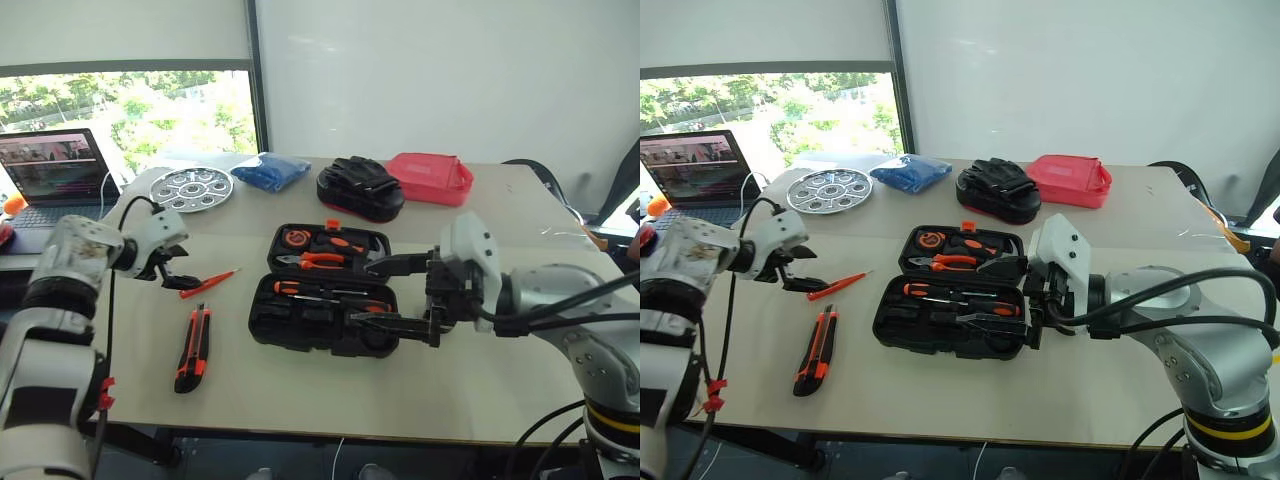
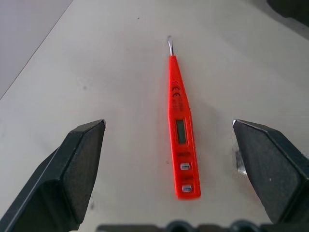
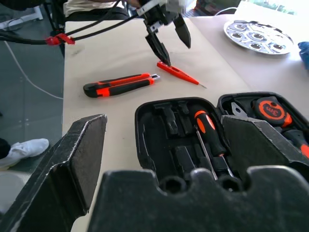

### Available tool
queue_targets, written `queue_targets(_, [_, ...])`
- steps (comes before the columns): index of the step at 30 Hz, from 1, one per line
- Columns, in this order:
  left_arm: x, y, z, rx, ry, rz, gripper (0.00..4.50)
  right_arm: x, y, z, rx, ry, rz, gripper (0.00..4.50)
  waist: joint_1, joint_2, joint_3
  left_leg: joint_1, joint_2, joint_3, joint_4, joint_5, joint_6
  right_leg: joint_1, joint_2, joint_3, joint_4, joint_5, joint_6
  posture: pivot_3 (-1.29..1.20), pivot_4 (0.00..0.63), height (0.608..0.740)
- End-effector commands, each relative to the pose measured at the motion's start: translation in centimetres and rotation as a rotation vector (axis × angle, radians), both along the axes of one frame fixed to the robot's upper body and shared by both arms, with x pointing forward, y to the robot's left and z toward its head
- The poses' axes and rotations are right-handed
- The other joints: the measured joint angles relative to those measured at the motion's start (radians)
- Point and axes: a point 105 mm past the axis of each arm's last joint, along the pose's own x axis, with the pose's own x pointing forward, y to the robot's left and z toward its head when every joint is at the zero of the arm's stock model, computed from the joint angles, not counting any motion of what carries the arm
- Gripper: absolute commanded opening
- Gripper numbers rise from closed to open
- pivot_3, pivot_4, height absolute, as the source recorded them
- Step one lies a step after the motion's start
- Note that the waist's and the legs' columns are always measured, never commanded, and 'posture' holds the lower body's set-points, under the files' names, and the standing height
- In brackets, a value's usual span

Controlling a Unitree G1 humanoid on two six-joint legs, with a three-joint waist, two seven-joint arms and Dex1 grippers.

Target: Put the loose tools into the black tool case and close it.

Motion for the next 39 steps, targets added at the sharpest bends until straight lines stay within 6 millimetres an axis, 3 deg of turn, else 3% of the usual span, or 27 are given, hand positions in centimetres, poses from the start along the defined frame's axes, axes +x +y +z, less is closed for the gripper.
queue_targets(1, [0.3,-0.4,-0.1,0.036,0.027,-0.009,4.50,-0.1,-0.3,0.8,0.009,-0.065,-0.042,4.44,-0.002,0.000,0.000,-0.001,0.000,0.000,0.000,0.000,0.000,-0.001,0.000,0.000,0.000,0.000,0.000,0.00,0.150,0.740])
queue_targets(7, [0.7,-0.7,-1.5,0.101,0.071,0.016,4.50,-0.3,-0.3,0.8,0.020,-0.072,-0.061,4.44,-0.001,0.000,0.000,-0.003,0.000,-0.001,0.001,0.000,0.000,-0.004,0.000,0.000,0.002,0.000,0.000,0.00,0.150,0.740])
queue_targets(8, [0.9,-0.8,-1.6,0.108,0.068,0.021,4.01,-0.4,-0.3,0.7,0.020,-0.072,-0.063,4.50,-0.001,0.000,0.000,-0.004,0.000,-0.001,0.001,0.000,0.000,-0.004,0.000,0.000,0.002,0.000,0.000,0.00,0.150,0.740])
queue_targets(9, [1.0,-1.0,-1.7,0.106,0.065,0.024,3.84,-0.5,-0.4,0.7,0.018,-0.072,-0.064,4.50,0.000,0.000,0.000,-0.004,0.000,-0.001,0.001,0.000,0.000,-0.005,0.000,0.000,0.002,0.000,0.000,0.00,0.150,0.740])
queue_targets(13, [0.9,-1.7,-2.2,0.064,0.108,0.026,2.46,-0.8,-0.4,0.4,0.015,-0.066,-0.065,4.50,0.002,-0.001,0.000,-0.004,-0.001,-0.001,0.002,0.000,0.000,-0.005,0.000,0.000,0.002,0.000,0.000,0.00,0.150,0.740])
queue_targets(18, [0.4,-1.8,-3.2,0.048,0.169,0.043,0.47,-0.9,-0.7,0.5,0.008,-0.064,-0.067,4.50,0.002,-0.001,0.000,-0.004,-0.001,-0.001,0.003,0.000,0.000,-0.004,0.000,0.000,0.003,0.000,0.000,0.00,0.150,0.740])
queue_targets(24, [0.5,-1.2,-3.5,0.039,0.159,0.087,0.43,-1.0,-1.1,0.3,-0.019,-0.057,-0.059,4.50,0.002,-0.001,0.000,-0.004,0.000,-0.001,0.006,0.000,0.000,-0.004,0.000,0.000,0.004,0.000,0.000,0.00,0.150,0.740])
queue_targets(30, [1.2,-1.5,-0.2,-0.005,0.050,0.037,0.43,-1.5,-1.4,-0.3,-0.037,-0.030,-0.044,4.50,0.001,-0.001,0.000,-0.006,0.000,-0.002,0.011,0.000,0.000,-0.005,0.000,0.000,0.009,0.000,0.001,0.00,0.150,0.740])
queue_targets(33, [1.4,-2.8,2.4,-0.020,-0.023,-0.062,0.43,-1.9,-1.7,-0.8,-0.040,0.016,-0.038,4.50,0.002,-0.001,0.000,-0.008,0.000,-0.002,0.012,0.000,0.000,-0.006,0.000,0.000,0.010,0.000,0.001,0.00,0.150,0.740])
queue_targets(39, [-0.1,-7.9,6.1,-0.046,-0.036,-0.386,0.43,-1.9,-2.1,-1.9,-0.073,0.015,-0.068,4.50,0.008,-0.002,0.001,-0.010,-0.001,-0.003,0.012,0.000,0.000,-0.006,0.000,-0.001,0.009,0.001,0.001,0.00,0.150,0.740])
